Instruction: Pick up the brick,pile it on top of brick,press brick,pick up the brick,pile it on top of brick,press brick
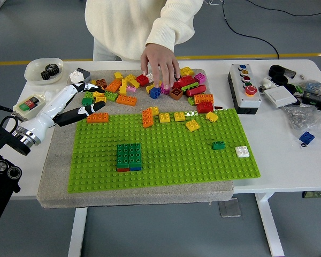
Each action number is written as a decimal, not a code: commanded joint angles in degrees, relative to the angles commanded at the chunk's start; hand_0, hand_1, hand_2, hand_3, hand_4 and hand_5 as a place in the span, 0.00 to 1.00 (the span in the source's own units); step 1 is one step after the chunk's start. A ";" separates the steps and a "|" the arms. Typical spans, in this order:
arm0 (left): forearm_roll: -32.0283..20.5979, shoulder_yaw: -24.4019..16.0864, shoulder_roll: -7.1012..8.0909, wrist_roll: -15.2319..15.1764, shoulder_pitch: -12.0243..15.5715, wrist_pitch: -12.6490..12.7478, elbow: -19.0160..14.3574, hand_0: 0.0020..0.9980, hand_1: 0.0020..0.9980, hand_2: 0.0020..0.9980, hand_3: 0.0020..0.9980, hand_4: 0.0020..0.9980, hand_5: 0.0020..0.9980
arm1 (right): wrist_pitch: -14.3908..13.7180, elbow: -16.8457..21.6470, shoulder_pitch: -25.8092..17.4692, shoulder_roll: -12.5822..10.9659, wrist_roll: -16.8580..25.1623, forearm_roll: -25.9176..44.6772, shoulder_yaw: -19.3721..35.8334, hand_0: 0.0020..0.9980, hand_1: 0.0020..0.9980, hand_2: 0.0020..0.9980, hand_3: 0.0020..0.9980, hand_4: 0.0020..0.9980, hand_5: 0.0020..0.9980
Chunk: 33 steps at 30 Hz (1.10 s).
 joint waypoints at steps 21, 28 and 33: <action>-5.79 -2.59 -0.67 2.24 1.00 1.57 -2.27 0.89 0.74 0.76 0.77 1.00 0.86 | -0.50 0.00 0.37 -0.12 -0.88 0.00 0.70 0.75 0.64 0.72 0.66 0.88 0.43; -6.58 -3.07 -0.90 3.07 1.30 1.14 -3.28 0.88 0.73 0.75 0.77 1.00 0.84 | -0.98 0.00 0.58 -0.14 -0.95 0.00 0.79 0.75 0.65 0.72 0.66 0.88 0.43; -7.35 -3.49 -0.95 3.47 1.65 1.02 -3.70 0.88 0.73 0.75 0.77 1.00 0.79 | -1.29 0.00 0.72 -0.09 -1.06 0.00 0.54 0.74 0.64 0.72 0.65 0.87 0.43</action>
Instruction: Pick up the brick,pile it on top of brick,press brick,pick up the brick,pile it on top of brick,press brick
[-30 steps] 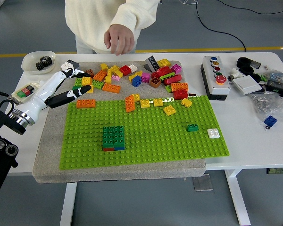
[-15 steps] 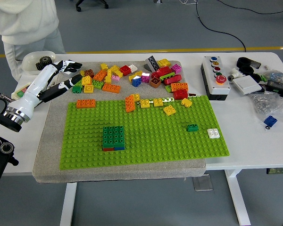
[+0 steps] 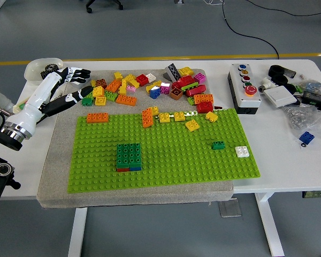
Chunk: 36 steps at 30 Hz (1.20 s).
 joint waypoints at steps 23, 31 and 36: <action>-2.57 -0.22 0.31 0.36 1.62 -0.15 -1.96 0.87 0.73 0.75 0.77 1.00 0.79 | -0.82 0.00 0.58 -0.21 -0.02 0.00 -1.23 0.74 0.64 0.72 0.64 0.86 0.43; -3.59 -0.26 0.44 0.58 2.23 -0.33 -2.86 0.87 0.72 0.75 0.78 1.00 0.76 | -1.09 0.00 0.68 -0.15 -0.13 0.00 -1.78 0.74 0.64 0.72 0.64 0.85 0.43; -3.75 -0.23 0.46 0.58 2.66 -0.31 -3.11 0.87 0.73 0.75 0.78 1.00 0.76 | -1.09 0.00 0.90 -0.20 -0.07 0.00 -2.14 0.74 0.64 0.72 0.64 0.85 0.43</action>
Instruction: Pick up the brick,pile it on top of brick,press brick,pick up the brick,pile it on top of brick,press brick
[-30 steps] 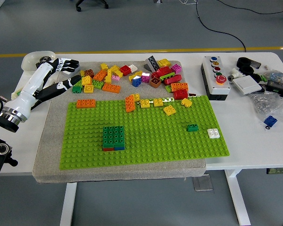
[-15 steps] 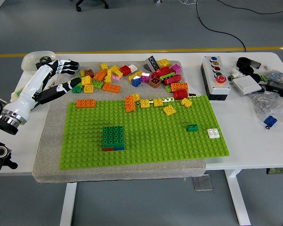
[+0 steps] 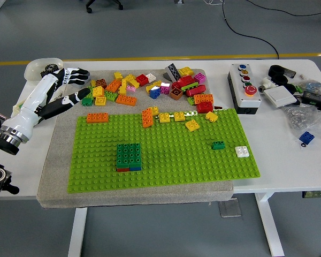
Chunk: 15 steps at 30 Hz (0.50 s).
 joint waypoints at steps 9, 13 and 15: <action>-0.11 -0.05 -0.07 0.00 0.94 -0.01 -0.40 0.87 0.72 0.75 0.78 1.00 0.75 | -0.50 0.00 0.09 -0.01 -0.29 0.00 -0.24 0.74 0.64 0.72 0.64 0.85 0.42; -0.15 -0.30 -0.10 0.02 1.25 -0.03 -0.47 0.87 0.72 0.75 0.78 1.00 0.75 | -0.64 0.00 0.09 -0.04 -0.30 0.00 -0.28 0.74 0.64 0.71 0.64 0.85 0.42; -0.20 -0.43 -0.10 0.05 1.17 -0.04 -0.48 0.87 0.72 0.75 0.78 1.00 0.75 | -0.68 0.00 0.11 -0.03 -0.28 0.00 -0.22 0.74 0.64 0.71 0.64 0.85 0.42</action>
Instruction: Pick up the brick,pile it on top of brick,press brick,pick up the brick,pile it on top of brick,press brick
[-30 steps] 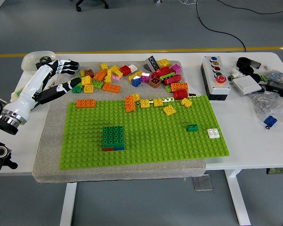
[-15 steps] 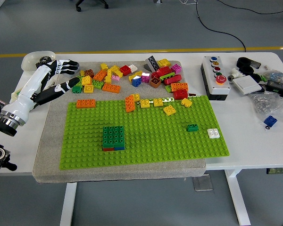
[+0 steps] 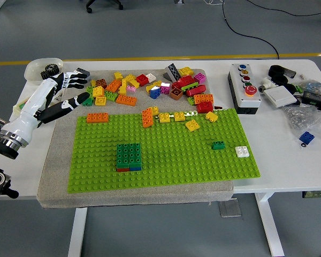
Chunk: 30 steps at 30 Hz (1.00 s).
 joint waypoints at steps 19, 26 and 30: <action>-0.22 -0.19 0.52 0.27 -2.15 -0.25 0.72 0.86 0.72 0.75 0.78 1.00 0.75 | 0.01 0.00 -0.57 0.20 -0.26 0.00 1.25 0.74 0.64 0.71 0.63 0.85 0.42; -0.17 -0.07 0.43 0.31 -2.56 -0.27 0.96 0.86 0.72 0.75 0.78 1.00 0.75 | 0.19 0.00 -0.53 0.30 -0.28 0.00 1.11 0.74 0.64 0.71 0.63 0.85 0.43; -0.21 -0.09 0.51 0.31 -2.64 -0.25 1.04 0.86 0.72 0.75 0.78 1.00 0.75 | 0.27 0.00 -0.56 0.35 -0.25 0.00 1.20 0.74 0.64 0.71 0.63 0.85 0.43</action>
